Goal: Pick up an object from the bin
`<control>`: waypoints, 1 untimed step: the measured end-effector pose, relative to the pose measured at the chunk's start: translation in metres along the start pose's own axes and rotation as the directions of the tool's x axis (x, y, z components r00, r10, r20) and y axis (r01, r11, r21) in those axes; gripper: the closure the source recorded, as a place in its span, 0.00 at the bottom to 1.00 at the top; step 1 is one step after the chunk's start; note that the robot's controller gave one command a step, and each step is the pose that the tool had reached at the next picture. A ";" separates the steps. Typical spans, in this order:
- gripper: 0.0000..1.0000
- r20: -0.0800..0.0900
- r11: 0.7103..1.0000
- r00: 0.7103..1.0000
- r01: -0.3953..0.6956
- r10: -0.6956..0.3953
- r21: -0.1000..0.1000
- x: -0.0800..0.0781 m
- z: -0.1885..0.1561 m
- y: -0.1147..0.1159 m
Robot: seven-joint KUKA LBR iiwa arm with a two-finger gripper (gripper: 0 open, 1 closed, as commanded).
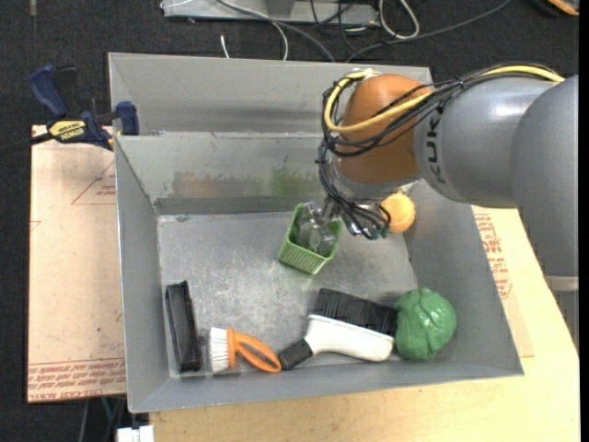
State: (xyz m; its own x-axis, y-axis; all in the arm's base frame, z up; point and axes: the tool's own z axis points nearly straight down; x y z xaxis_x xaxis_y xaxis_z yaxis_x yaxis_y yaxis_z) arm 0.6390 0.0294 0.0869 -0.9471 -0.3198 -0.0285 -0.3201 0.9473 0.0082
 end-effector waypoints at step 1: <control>1.00 0.033 1.000 0.999 -0.005 0.005 0.009 0.020 -0.002 -0.012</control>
Offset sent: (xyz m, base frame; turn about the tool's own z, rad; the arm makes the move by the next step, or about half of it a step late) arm -0.0797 -0.0108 -0.0169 -0.1750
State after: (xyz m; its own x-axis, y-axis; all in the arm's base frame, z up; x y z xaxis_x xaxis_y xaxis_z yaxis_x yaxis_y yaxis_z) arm 0.6242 0.0113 0.0885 -0.9473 -0.3143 -0.0614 -0.3149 0.9491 -0.0003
